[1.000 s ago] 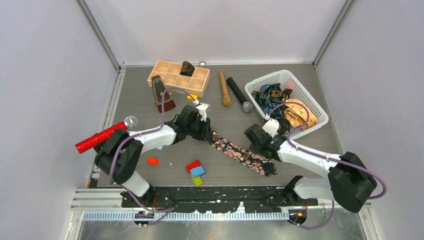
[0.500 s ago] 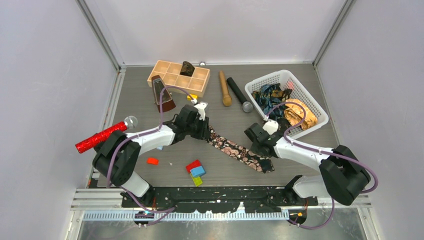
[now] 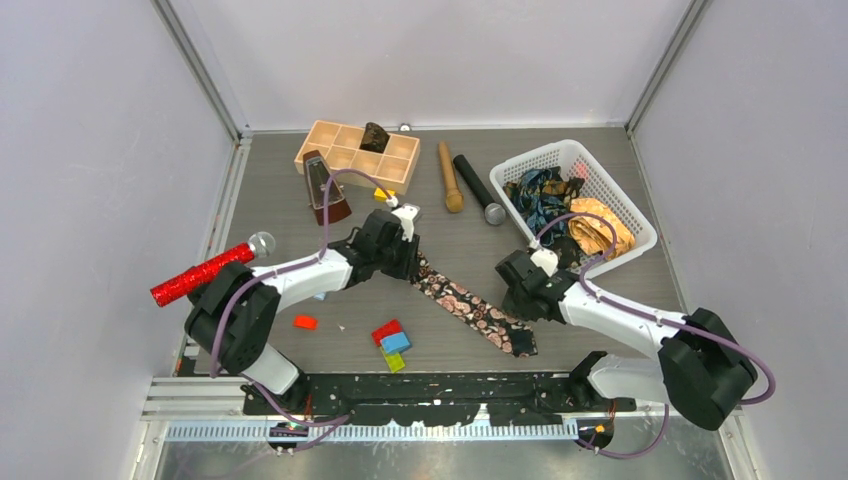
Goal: Roll the ties
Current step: Roll the tie at the center of the board.
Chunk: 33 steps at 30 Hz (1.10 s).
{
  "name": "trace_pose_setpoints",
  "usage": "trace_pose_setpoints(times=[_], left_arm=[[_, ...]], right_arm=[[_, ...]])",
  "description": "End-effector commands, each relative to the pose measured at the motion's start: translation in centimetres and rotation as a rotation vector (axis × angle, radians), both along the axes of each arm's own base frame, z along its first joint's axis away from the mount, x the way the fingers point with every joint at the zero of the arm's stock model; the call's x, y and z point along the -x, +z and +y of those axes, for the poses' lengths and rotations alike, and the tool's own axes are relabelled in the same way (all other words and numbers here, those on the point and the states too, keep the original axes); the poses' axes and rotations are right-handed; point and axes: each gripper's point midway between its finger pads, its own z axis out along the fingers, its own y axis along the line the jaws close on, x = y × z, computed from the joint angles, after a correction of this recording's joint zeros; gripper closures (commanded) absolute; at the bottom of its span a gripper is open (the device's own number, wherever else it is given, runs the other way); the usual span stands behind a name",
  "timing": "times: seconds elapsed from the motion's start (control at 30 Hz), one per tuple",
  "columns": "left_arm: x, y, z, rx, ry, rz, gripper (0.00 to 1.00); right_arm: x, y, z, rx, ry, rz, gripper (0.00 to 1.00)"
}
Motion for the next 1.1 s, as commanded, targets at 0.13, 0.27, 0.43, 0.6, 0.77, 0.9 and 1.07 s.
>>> trace_pose_setpoints(times=[0.13,0.27,0.43,0.6,0.77,0.9,1.07], left_arm=[[-0.8,2.4,-0.8,-0.099,-0.032,-0.129,0.73],[-0.4,2.2,-1.2,-0.166,-0.040,-0.170,0.73],[-0.5,2.0,-0.9,-0.250,-0.030,-0.213,0.76],[-0.6,1.9,-0.8,-0.330,-0.016,-0.265,0.79],[-0.6,1.8,-0.8,-0.400,-0.007,-0.305,0.81],[-0.6,1.6,-0.9,-0.456,-0.012,-0.336,0.81],[-0.4,1.4,-1.1,-0.526,-0.016,-0.376,0.84]], right_arm=[[-0.3,1.3,-0.4,-0.007,-0.021,-0.045,0.83],[-0.3,0.9,0.0,-0.021,-0.017,-0.040,0.83],[-0.1,0.6,0.1,-0.030,-0.018,-0.035,0.83],[-0.1,0.7,0.0,-0.032,-0.022,-0.041,0.83],[-0.1,0.5,0.1,-0.033,-0.017,-0.035,0.83],[-0.1,0.2,0.2,-0.032,-0.014,-0.029,0.83],[0.0,0.1,0.2,-0.034,-0.014,-0.028,0.83]])
